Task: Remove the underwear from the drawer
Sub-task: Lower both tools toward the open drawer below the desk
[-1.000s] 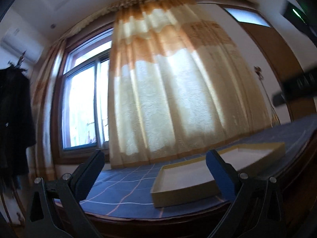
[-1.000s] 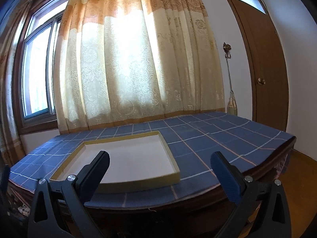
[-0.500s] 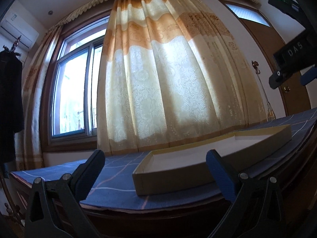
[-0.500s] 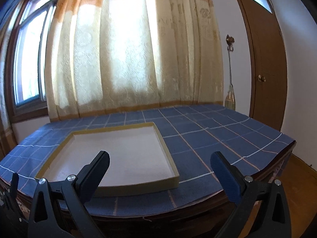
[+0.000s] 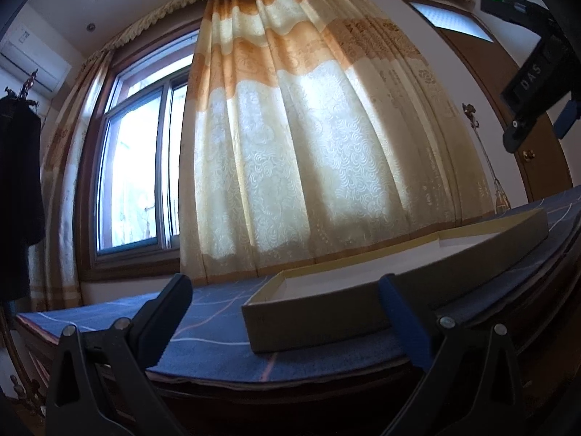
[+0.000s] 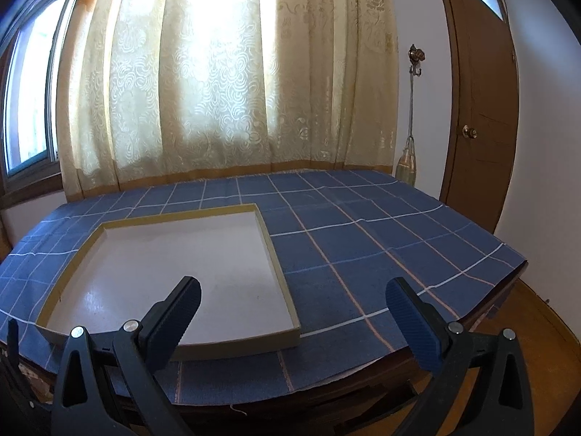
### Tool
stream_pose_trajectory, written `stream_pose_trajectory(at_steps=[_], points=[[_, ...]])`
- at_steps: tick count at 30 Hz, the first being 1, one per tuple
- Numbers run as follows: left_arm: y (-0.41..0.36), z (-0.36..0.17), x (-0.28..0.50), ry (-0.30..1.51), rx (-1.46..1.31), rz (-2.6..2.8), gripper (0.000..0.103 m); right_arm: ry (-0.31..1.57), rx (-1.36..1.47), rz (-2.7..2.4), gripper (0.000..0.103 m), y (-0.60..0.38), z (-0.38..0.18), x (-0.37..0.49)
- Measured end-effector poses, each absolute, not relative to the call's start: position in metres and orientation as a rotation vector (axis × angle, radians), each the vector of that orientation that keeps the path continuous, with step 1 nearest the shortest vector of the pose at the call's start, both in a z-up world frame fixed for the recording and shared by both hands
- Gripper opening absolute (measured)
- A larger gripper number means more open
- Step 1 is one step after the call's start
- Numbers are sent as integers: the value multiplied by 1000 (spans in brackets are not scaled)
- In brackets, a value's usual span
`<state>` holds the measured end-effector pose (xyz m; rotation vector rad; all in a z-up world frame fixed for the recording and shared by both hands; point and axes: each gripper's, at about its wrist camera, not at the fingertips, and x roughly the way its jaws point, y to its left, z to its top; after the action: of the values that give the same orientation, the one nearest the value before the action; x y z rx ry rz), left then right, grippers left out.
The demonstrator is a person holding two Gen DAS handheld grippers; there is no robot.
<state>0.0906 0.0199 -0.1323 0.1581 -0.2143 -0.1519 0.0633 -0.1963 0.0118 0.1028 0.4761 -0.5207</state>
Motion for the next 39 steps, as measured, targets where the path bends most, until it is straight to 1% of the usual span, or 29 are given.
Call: stream_pose_trajectory(at_steps=[9, 24, 29, 39], points=[[24, -134, 93, -220, 120, -172, 103, 492, 99, -525, 102, -196, 13, 65], [26, -128, 93, -123, 113, -140, 103, 529, 143, -517, 102, -200, 6, 61], [17, -132, 77, -126, 196, -138, 103, 526, 158, -514, 102, -202, 4, 53], [19, -130, 54, -85, 212, -113, 103, 529, 203, -527, 102, -221, -7, 14]])
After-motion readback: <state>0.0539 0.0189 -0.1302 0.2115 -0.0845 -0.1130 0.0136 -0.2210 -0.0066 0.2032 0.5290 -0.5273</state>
